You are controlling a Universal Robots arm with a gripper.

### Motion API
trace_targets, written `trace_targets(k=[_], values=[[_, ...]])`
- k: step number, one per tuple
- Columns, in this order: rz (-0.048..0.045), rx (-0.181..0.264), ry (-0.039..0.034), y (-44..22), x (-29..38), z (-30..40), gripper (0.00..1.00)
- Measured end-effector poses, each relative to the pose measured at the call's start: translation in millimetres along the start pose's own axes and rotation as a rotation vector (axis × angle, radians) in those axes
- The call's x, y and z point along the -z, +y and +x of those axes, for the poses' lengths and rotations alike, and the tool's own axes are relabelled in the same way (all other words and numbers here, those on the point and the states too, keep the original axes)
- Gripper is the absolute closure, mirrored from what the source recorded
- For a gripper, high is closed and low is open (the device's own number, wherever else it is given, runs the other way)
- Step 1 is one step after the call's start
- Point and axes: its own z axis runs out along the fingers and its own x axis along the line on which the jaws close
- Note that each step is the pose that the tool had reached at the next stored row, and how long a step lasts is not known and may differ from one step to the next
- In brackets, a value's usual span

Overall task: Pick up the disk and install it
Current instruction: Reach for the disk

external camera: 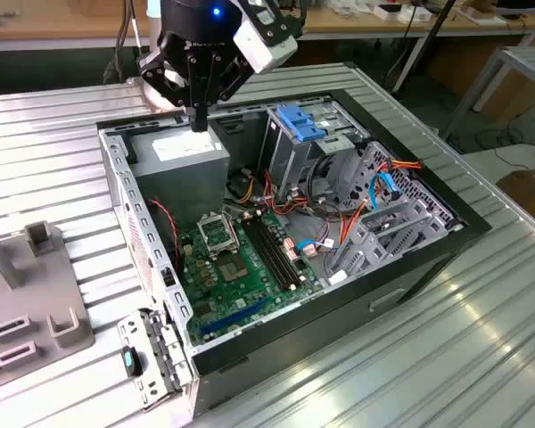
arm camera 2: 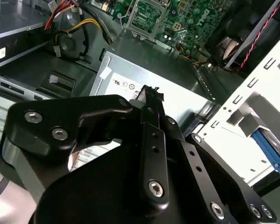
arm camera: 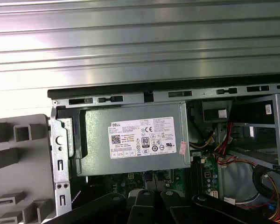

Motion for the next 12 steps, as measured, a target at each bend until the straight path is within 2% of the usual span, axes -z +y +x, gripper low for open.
trace_targets(k=[12], values=[[0.0,0.0,-0.0001,0.0,0.0,0.8,0.89]])
